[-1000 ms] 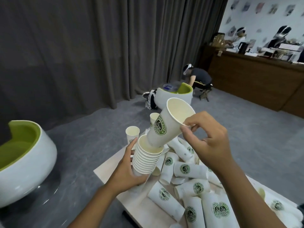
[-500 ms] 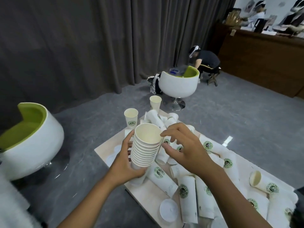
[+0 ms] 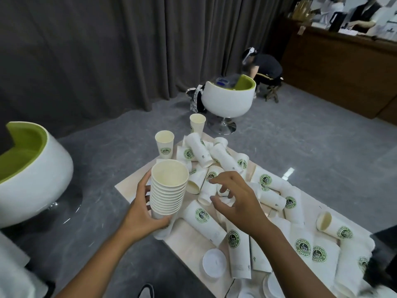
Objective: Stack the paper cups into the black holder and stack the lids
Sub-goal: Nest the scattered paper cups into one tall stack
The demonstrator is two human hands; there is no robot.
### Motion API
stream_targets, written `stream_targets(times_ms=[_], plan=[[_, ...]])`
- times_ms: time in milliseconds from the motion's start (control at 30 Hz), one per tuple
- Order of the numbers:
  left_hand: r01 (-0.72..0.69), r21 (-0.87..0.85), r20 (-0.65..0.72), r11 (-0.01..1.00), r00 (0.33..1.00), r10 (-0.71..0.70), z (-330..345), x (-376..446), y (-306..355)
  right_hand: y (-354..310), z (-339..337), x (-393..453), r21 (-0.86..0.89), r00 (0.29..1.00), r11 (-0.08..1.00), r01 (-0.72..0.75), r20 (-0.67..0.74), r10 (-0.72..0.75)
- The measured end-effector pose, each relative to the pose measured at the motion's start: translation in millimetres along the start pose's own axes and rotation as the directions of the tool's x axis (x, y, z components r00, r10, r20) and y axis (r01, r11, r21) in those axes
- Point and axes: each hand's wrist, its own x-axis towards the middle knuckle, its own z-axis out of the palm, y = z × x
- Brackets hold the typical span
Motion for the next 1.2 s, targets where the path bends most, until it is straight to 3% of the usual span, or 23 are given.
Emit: stream_targets(times_ms=[167,433,700,800,967,1200], plan=[[0.034,-0.021,0.009,0.999,0.999,-0.034,-5,2,-24,36,38,-7,-0.013,0.979,0.992,-0.126,0.16,0.126],[0.095,-0.054,0.033,0.994,0.995,-0.093,-24,14,-49,76,107,21,-0.072,0.866,0.986,-0.148,0.471,0.165],[0.12,-0.093,0.014,0.988,0.993,-0.119,-49,32,-61,113,157,45,-0.369,0.607,0.921,-0.126,0.705,0.366],[0.118,-0.11,0.008,0.987,0.993,-0.118,-54,37,-64,117,170,48,-0.485,0.557,0.874,-0.045,0.714,0.424],[0.111,-0.133,-0.003,0.985,0.994,-0.113,-56,45,-69,123,169,53,-0.519,0.587,0.853,-0.046,0.677,0.444],[0.086,-0.116,0.014,0.99,0.996,-0.085,-53,66,-65,94,110,59,-0.396,0.824,0.913,-0.096,0.483,0.296]])
